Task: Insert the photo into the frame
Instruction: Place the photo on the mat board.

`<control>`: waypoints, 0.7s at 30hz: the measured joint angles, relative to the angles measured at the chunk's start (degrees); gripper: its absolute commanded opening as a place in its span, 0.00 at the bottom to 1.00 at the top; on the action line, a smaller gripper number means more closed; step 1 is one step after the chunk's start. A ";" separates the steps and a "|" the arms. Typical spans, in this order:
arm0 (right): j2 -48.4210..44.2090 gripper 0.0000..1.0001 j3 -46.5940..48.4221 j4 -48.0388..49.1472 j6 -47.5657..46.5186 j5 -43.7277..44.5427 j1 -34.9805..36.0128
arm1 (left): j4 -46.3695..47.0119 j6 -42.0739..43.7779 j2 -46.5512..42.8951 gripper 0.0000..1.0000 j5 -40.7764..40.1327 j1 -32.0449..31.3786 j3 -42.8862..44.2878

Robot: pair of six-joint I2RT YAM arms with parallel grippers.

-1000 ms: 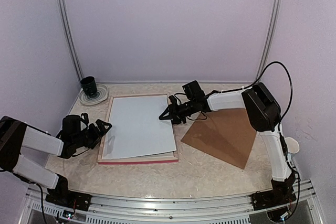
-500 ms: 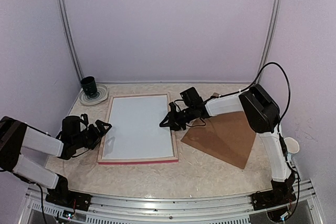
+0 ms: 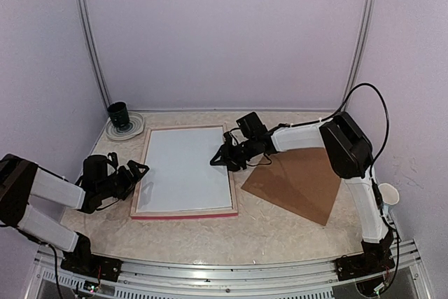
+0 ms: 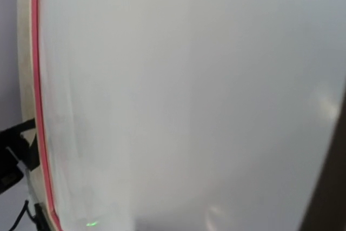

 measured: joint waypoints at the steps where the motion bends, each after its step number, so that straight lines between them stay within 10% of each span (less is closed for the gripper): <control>1: 0.00 0.38 0.57 -0.79 -0.57 0.52 0.00 | 0.04 0.00 0.04 0.99 0.02 0.00 0.00; 21: -3.39 0.49 2.08 -11.30 -8.66 8.50 0.20 | 0.79 -0.61 1.25 0.99 0.52 -0.55 0.00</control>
